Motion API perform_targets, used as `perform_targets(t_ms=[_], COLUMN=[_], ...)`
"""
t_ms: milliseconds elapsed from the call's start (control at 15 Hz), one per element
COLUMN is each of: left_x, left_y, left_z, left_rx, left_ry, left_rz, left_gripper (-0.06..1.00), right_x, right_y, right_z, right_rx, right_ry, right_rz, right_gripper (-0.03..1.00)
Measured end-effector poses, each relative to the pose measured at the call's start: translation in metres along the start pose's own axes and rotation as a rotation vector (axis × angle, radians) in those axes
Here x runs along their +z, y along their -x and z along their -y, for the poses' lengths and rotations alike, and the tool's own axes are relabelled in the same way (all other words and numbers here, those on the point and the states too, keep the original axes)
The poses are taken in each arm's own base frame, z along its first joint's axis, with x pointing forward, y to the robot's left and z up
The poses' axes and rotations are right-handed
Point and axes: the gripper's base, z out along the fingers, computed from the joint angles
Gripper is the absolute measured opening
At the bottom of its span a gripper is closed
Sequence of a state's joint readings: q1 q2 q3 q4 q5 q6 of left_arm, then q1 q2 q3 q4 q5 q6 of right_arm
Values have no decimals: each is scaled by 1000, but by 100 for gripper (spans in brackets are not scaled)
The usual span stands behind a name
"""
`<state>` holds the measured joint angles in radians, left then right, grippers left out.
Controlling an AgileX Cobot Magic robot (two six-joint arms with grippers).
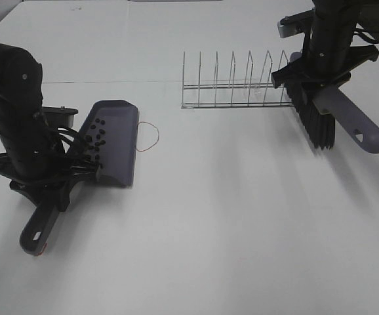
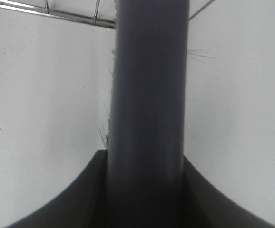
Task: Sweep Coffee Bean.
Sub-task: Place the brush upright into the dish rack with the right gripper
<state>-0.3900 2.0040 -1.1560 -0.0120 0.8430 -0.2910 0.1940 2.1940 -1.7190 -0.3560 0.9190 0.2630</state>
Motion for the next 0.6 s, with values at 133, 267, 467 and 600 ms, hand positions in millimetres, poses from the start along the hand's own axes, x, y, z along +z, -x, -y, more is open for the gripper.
perform_targets(t_ms=[133,267,467,600], left_x=[0,0,0,0], left_y=[-1,-1,-2,-2], left_z=[0,0,1,0], left_rx=[1,5,9,13], left_ry=[3,6,9,14], left_rz=[-11,-11,-13,-14], left_gripper=[27,27,27,27], right_x=[2,10,21,24], right_y=[3,7,17,30], right_z=[1,4,8,7], right_rx=[-4,7,12,15], right_ry=[-1,0,-8,-7], right_rz=[37,44,38,52], right_gripper=[29,29,29,29])
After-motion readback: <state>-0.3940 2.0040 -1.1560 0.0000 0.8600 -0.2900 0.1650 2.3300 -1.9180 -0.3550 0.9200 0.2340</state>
